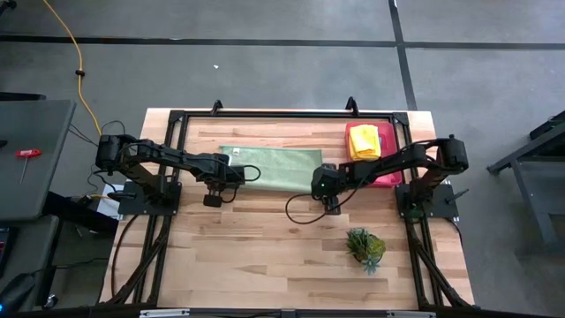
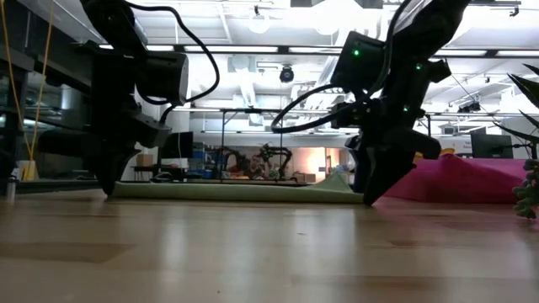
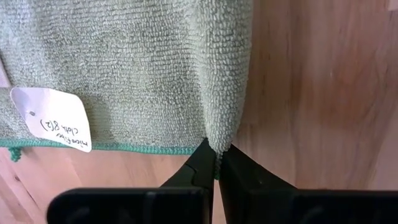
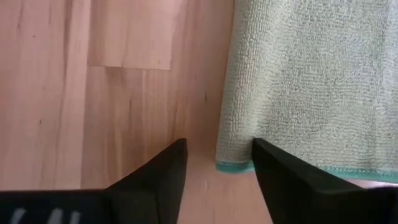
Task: Fold microfiber towels
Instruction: Fold the light green microfiber cloth
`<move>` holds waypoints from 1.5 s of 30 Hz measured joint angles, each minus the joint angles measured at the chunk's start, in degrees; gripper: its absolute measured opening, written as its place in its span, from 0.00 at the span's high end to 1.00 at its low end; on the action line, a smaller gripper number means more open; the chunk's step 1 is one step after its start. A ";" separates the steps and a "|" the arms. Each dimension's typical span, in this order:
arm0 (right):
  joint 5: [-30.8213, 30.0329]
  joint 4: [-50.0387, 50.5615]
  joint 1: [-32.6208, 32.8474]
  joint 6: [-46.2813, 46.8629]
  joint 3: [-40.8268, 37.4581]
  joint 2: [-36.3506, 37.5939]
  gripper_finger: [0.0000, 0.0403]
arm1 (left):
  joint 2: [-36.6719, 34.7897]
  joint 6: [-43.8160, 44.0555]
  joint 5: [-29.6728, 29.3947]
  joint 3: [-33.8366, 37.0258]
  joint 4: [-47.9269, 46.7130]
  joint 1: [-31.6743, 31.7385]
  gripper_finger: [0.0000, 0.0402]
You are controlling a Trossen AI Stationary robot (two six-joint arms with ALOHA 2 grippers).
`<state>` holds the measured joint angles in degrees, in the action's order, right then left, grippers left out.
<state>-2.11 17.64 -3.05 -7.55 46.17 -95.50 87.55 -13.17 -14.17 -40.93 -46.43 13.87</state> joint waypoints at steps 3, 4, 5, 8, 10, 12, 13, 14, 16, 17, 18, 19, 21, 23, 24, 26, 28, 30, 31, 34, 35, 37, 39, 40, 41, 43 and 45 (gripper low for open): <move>0.07 0.06 0.02 -0.24 0.00 -0.02 0.61 | 0.00 1.16 0.07 0.00 0.04 0.00 1.00; 0.13 0.08 0.02 -0.26 0.00 -0.02 0.62 | 0.00 1.46 0.06 0.00 0.04 0.00 1.00; 0.17 0.10 0.02 -0.26 -0.02 -0.02 0.64 | 0.00 1.64 0.07 0.00 0.03 0.00 1.00; 0.17 0.34 0.04 -0.15 -0.02 -0.02 0.66 | 0.00 1.59 0.07 0.00 0.04 0.00 1.00; 0.17 0.78 0.04 0.00 -0.02 -0.02 0.67 | 0.00 1.59 0.07 0.00 0.02 0.00 1.00; 0.17 0.94 0.04 0.01 -0.02 -0.03 0.67 | 0.00 1.52 0.07 0.00 0.02 0.00 1.00; 0.17 1.01 0.04 0.02 -0.02 -0.04 0.67 | 0.00 1.44 0.07 0.00 0.02 0.00 1.00; 0.22 1.11 0.04 0.03 -0.02 -0.04 0.67 | 0.00 1.42 0.07 0.00 0.02 0.00 1.00; 0.83 1.29 0.00 0.06 -0.02 -0.04 0.67 | 0.00 1.44 0.07 0.00 0.02 0.00 1.00; 1.05 1.45 -0.02 0.23 -0.02 -0.04 0.67 | 0.00 1.44 0.07 0.00 0.02 0.00 1.00; 1.11 1.66 -0.04 0.94 -0.01 -0.04 0.67 | 0.00 1.44 0.07 0.00 0.02 0.00 1.00; 1.10 1.98 -0.04 1.43 0.00 -0.04 0.67 | 0.00 1.46 0.07 0.00 0.02 0.00 1.00; 1.13 2.48 -0.04 1.71 0.00 -0.04 0.67 | 0.00 1.44 0.09 0.00 0.07 0.00 1.00; 1.23 2.53 -0.04 1.73 -0.02 -0.04 0.67 | 0.00 1.45 0.09 0.00 0.04 -0.01 1.00; 1.27 2.62 -0.04 1.73 -0.02 -0.04 0.67 | 0.00 1.44 0.09 0.00 0.04 0.00 1.00; 1.31 2.72 -0.04 1.73 -0.02 -0.07 0.67 | 0.00 1.19 0.09 0.00 0.04 0.00 1.00; 1.45 2.78 -0.04 1.73 -0.02 -0.07 0.67 | 0.00 0.98 0.09 0.00 0.02 0.00 1.00; 1.56 2.83 -0.04 1.73 -0.02 -0.07 0.67 | 0.00 0.98 0.09 0.00 0.02 0.00 1.00; 1.57 2.84 -0.04 1.72 -0.04 -0.07 0.67 | 0.00 0.98 0.09 0.00 0.02 0.00 1.00; 1.60 2.86 -0.04 1.58 -0.07 -0.09 0.67 | 0.00 0.98 0.09 0.00 0.00 0.00 1.00; 1.62 2.86 -0.04 1.57 -0.07 -0.09 0.67 | 0.00 0.98 0.09 0.00 0.00 -0.02 1.00; 1.56 2.86 -0.08 1.57 -0.07 -0.09 0.67 | 0.00 0.98 0.09 0.00 0.00 0.00 1.00; 1.53 2.86 -0.09 1.53 -0.07 -0.09 0.67 | 0.00 0.98 0.09 0.00 0.00 0.00 1.00; 1.54 2.86 -0.08 1.35 -0.09 -0.09 0.67 | 0.00 0.98 0.09 0.00 0.00 0.00 1.00; 1.55 2.86 -0.09 1.28 -0.09 -0.09 0.67 | 0.00 0.98 0.09 0.00 0.00 0.00 1.00; 1.53 2.86 -0.08 1.27 -0.09 -0.09 0.67 | 0.00 0.98 0.09 0.00 0.00 0.00 1.00; 1.53 2.86 -0.09 1.23 -0.09 -0.09 0.67 | 0.00 0.98 0.09 0.00 -0.02 0.00 1.00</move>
<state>-0.58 20.49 -3.14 -6.33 46.09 -95.59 87.55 -12.19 -14.09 -40.93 -46.46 13.87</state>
